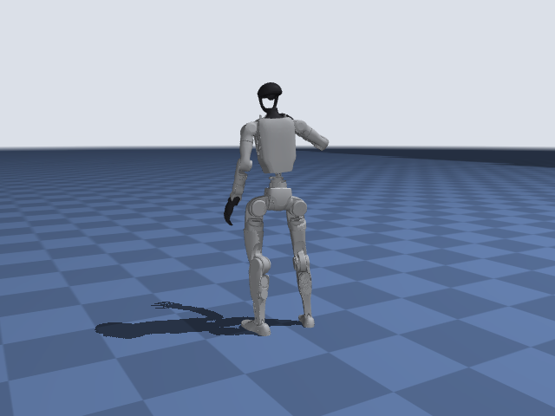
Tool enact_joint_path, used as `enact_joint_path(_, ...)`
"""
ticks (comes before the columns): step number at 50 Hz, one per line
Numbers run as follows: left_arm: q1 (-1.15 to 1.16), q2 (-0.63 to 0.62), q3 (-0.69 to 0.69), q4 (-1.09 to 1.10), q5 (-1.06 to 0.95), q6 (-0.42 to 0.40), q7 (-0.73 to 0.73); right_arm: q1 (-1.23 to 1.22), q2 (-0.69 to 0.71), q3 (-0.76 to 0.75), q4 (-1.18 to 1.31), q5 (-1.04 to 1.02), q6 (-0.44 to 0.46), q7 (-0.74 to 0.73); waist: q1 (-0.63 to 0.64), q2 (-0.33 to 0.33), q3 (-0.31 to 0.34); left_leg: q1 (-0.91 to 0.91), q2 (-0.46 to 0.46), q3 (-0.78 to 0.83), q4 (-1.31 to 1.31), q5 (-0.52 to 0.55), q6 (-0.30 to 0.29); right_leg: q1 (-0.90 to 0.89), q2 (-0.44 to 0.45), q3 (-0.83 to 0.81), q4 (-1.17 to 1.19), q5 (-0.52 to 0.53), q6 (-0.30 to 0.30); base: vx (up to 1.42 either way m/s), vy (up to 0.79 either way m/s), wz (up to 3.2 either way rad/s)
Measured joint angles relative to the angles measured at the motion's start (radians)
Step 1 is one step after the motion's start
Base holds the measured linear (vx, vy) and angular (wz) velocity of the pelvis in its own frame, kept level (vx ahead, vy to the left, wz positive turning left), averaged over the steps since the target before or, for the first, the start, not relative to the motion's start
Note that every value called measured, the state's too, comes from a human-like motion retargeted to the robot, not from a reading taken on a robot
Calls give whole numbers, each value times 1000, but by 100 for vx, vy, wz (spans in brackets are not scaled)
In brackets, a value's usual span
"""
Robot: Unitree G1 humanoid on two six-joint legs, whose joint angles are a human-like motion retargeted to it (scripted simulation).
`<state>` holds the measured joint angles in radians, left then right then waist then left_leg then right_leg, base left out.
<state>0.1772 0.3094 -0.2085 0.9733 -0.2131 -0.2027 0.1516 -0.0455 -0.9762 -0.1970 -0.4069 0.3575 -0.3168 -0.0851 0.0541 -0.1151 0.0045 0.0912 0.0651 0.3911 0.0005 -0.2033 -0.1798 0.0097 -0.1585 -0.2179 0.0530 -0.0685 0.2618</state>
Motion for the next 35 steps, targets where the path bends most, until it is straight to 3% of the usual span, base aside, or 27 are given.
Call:
enact_joint_path(6,-9,-13,-5,12,69,-7,39,89,148,188,337,-212,50,3,10,3,0,-9,3,-7,11,-4,-6,0,0,-10,3,-3,0,0,0,0)
enact_joint_path(13,-28,-25,-16,46,137,8,35,74,354,453,899,-328,134,79,20,6,-1,-21,-2,-16,39,-17,-8,6,-14,-22,10,-10,0,0,0,0)
enact_joint_path(20,-55,-28,2,72,184,15,-22,80,566,516,1391,-399,210,141,37,8,-3,-15,-17,-36,14,-7,3,8,-26,-34,14,-16,-5,0,0,0)
enact_joint_path(27,-64,-31,-3,88,164,-10,-8,211,671,490,1452,-267,185,43,40,16,-1,-18,-22,-47,8,-2,4,11,-30,-44,10,-18,-7,0,0,0)
enact_joint_path(35,-51,-51,-13,104,166,-22,-20,266,723,515,1506,-191,180,68,18,30,-10,-33,-20,-47,41,-18,3,12,-35,-48,10,-20,-8,0,0,0)
